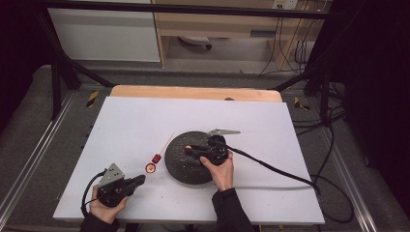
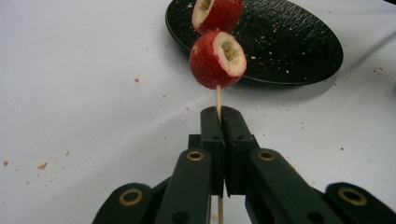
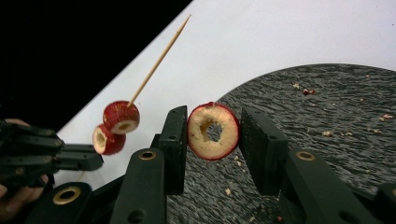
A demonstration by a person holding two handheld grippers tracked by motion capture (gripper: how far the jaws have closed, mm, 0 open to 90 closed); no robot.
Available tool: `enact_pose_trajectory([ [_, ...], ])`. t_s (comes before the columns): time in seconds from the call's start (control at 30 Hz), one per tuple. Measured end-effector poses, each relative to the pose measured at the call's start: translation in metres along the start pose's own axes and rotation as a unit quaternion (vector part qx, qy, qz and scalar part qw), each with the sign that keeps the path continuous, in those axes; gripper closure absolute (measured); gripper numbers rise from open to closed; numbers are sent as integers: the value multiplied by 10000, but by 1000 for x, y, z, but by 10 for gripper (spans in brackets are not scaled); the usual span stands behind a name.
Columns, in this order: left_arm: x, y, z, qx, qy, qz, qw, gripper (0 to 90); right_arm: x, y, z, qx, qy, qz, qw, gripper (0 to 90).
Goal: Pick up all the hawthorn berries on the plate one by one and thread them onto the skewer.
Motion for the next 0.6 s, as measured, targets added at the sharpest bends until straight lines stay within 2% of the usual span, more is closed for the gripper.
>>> enact_pose_trajectory([
  [0.27,-4,-1,2,-44,3,-31,10000,882,0,3,-1,-625,-383,159,9972,632],
  [0.6,-12,-5,3,-57,17,-76,10000,882,-12,9,3,-1192,-781,153,9897,633],
])
Point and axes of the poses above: each handheld gripper's, and its own axes: y roughly backward along the jaws, z roughly out of its top, x roughly to its left, the point moved 10 cm from there along -y, roughly forward along the jaws, and after that the axes turned 10 degrees about x, right-handed, at the moved point
